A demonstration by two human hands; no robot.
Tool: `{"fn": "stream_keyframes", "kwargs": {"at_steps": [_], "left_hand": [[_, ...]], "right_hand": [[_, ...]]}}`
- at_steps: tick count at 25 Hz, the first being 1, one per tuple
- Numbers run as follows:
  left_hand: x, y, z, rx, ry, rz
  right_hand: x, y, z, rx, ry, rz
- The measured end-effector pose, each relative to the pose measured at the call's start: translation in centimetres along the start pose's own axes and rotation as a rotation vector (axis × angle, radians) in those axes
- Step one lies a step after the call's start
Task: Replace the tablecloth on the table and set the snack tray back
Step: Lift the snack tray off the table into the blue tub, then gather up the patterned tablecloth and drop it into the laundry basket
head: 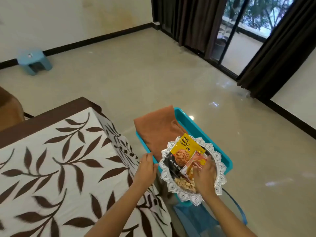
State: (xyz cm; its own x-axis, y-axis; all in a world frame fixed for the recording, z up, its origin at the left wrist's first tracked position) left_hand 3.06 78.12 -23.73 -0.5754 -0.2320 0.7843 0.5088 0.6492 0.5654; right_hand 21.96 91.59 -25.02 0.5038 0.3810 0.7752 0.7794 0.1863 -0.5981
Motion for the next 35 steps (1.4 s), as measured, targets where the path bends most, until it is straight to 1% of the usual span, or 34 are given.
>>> {"fn": "stream_keyframes", "kwargs": {"at_steps": [2, 3, 4, 6, 7, 10, 11, 13, 16, 19, 22, 25, 28, 30, 32, 35], "left_hand": [[3.1, -0.6, -1.3, -0.053, 0.144, -0.008], [5.9, -1.8, -3.2, -0.040, 0.217, -0.024], [6.0, -2.1, -3.3, -0.022, 0.230, -0.032], [8.9, -4.7, -6.5, 0.085, 0.278, -0.031], [10.9, -6.8, -8.9, 0.130, 0.319, -0.005], [16.1, -14.5, -16.6, 0.276, 0.445, 0.056], [17.3, -17.2, -19.5, 0.365, 0.460, 0.092], [18.7, -22.1, -25.2, 0.614, 0.461, 0.124], [20.1, -28.4, -34.9, 0.971, 0.492, 0.063], [21.0, -32.9, -41.7, 1.211, 0.523, -0.144], [21.5, -36.3, -46.1, 1.342, 0.559, -0.325], [21.4, -38.3, -47.4, 1.366, 0.574, -0.374], [21.4, -39.1, -46.5, 1.303, 0.591, -0.317], [21.6, -40.2, -45.7, 1.200, 0.588, -0.265], [21.8, -41.3, -44.8, 1.089, 0.546, -0.204], [22.3, -42.3, -43.1, 0.869, 0.472, -0.132]], "right_hand": [[-0.6, -4.8, -2.5, 0.136, -0.071, 0.080], [-0.8, -8.2, -5.1, 0.225, -0.115, 0.135], [-1.4, -9.0, -5.9, 0.271, -0.129, 0.189], [-2.4, -12.9, -10.1, 0.357, -0.195, 0.254], [-3.3, -14.8, -12.8, 0.382, -0.254, 0.273], [-6.6, -19.3, -20.7, 0.405, -0.401, 0.312], [-7.6, -20.3, -22.9, 0.415, -0.426, 0.319], [-9.1, -20.9, -26.5, 0.429, -0.449, 0.269], [-11.5, -21.5, -32.2, 0.426, -0.370, 0.032], [-14.3, -22.5, -36.4, 0.313, -0.345, -0.087], [-16.9, -23.3, -39.1, 0.211, -0.317, -0.081], [-18.4, -23.9, -40.2, 0.113, -0.264, -0.055], [-19.3, -24.9, -39.7, 0.075, -0.235, -0.073], [-20.2, -25.9, -39.1, 0.092, -0.230, -0.073], [-21.2, -26.8, -38.3, 0.138, -0.232, -0.081], [-22.7, -28.4, -37.4, 0.267, -0.273, -0.104]]}}
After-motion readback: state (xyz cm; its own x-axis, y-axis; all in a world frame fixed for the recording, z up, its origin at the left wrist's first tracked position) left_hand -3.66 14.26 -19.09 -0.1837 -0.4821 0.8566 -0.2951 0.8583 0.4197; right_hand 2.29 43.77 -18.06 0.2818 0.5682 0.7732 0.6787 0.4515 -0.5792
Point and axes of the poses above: each hand's wrist, its own z-axis towards the middle knuckle, its own x-axis out of the back of the hand, y = z × x, the point moved 3 cm from there along z, towards the middle knuckle, and after that the axes turned 5 degrees about x, right-handed, at the moved point
